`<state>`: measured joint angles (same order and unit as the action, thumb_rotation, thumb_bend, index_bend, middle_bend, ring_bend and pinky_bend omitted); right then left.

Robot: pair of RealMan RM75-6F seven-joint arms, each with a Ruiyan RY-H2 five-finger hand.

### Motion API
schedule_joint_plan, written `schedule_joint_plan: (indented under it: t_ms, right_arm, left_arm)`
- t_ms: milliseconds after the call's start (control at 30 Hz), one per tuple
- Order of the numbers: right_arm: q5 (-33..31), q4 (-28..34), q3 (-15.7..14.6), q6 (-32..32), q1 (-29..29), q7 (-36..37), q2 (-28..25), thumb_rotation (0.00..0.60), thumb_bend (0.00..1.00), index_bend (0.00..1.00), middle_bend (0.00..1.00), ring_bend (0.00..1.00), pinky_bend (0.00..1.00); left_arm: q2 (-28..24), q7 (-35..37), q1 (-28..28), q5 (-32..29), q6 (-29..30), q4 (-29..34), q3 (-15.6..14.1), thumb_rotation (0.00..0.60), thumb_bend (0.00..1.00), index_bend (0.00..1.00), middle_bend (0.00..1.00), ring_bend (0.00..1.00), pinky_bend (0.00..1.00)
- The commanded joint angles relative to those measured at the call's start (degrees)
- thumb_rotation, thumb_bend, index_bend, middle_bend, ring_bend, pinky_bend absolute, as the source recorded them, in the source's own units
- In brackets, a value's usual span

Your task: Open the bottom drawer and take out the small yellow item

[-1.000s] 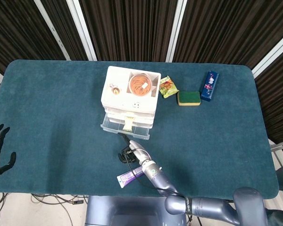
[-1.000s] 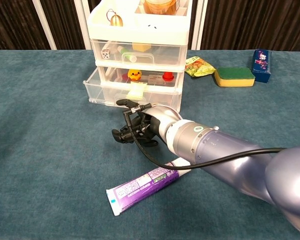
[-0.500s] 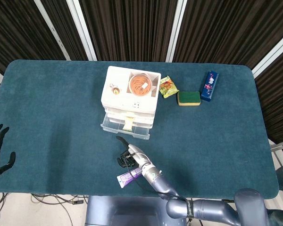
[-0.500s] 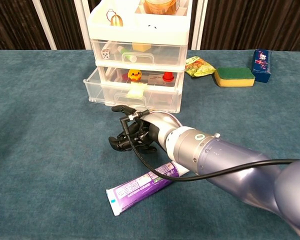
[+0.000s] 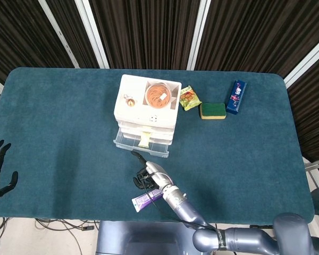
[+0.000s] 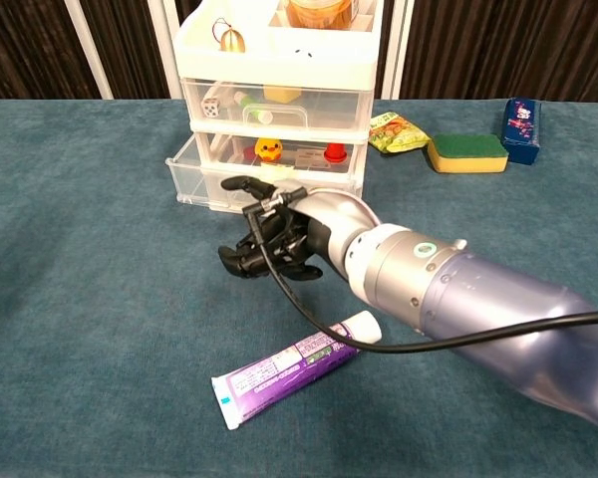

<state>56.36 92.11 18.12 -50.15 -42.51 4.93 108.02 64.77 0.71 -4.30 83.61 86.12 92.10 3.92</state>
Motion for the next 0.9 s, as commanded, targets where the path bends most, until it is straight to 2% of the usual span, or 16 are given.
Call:
schedule_joint_plan:
  t_ms: [33, 267, 900]
  right_arm:
    - [-0.7, 3.1, 0.4, -1.6, -0.1, -3.1, -1.8, 0.600, 0.55, 0.03, 0.84, 0.96, 1.00]
    - [-4.4, 6.2, 1.5, -3.8, -1.3, -8.4, -3.0, 0.600, 0.55, 0.03, 0.85, 0.97, 1.00]
    - [-16.8, 7.6, 2.3, -10.1, -6.3, -24.0, -3.1, 0.600, 0.55, 0.03, 0.90, 1.00, 1.00]
  left_arm:
    - [0.0, 0.0, 0.0, 0.0, 0.0, 0.0, 0.0, 0.600, 0.44, 0.05, 0.00, 0.00, 0.00]
    - [0.0, -0.1, 0.0, 0.0, -0.1, 0.1, 0.0, 0.600, 0.44, 0.05, 0.00, 0.00, 0.00]
    - [-0.3, -0.8, 0.0, -0.8, -0.4, 0.6, 0.1, 0.600, 0.44, 0.05, 0.00, 0.00, 0.00]
